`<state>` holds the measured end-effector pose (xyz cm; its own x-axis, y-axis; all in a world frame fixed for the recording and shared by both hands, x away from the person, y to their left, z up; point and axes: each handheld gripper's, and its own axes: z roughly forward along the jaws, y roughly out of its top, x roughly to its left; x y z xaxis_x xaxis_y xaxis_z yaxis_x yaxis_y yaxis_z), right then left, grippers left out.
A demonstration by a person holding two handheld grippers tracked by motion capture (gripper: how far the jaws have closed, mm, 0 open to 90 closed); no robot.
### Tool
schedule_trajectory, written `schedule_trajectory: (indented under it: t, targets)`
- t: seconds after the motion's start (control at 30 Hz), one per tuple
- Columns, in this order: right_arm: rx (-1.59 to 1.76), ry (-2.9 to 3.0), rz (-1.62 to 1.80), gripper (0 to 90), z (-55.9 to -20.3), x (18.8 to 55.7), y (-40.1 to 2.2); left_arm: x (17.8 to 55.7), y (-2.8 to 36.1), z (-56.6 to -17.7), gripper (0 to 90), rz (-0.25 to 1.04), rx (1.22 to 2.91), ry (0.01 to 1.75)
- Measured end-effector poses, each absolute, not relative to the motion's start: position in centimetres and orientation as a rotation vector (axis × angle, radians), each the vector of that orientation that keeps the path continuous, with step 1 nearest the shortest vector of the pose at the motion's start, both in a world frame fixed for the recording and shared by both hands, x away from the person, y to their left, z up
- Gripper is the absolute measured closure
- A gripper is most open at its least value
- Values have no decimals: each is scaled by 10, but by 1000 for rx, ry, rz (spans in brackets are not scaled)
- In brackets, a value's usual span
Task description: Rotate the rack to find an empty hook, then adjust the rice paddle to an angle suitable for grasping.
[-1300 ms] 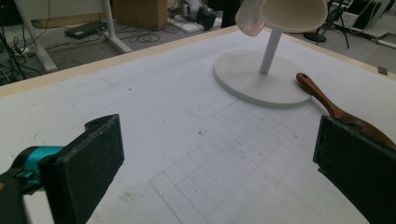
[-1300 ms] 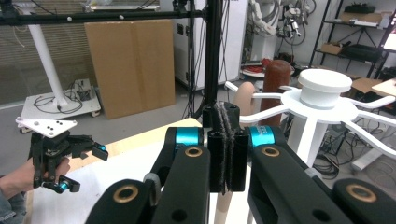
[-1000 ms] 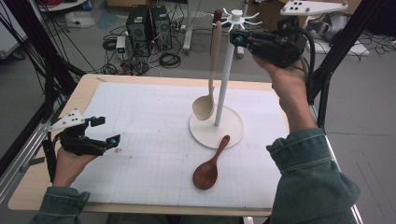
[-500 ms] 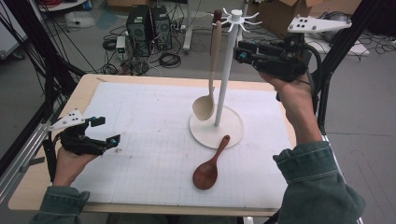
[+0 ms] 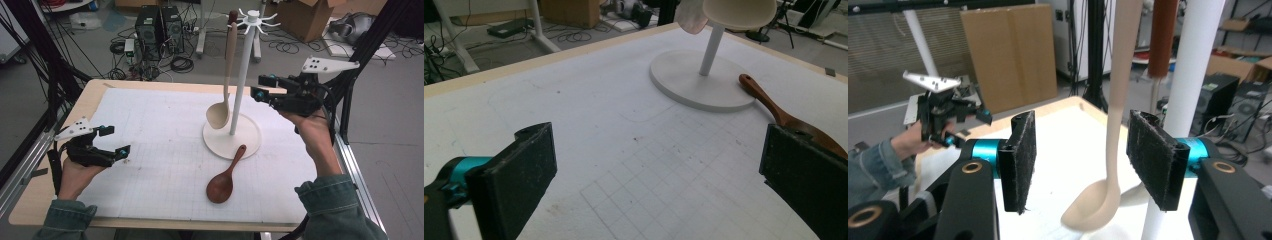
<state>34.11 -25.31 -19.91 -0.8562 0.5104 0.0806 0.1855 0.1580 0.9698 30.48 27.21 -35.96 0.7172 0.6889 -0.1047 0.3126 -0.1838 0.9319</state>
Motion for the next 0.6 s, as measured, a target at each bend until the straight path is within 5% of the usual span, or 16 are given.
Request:
schedule_trajectory:
  t: [0.6]
  targets:
    - [762, 2313, 1601, 517, -274, 328, -259, 306, 270, -362, 24, 408, 1789, 794]
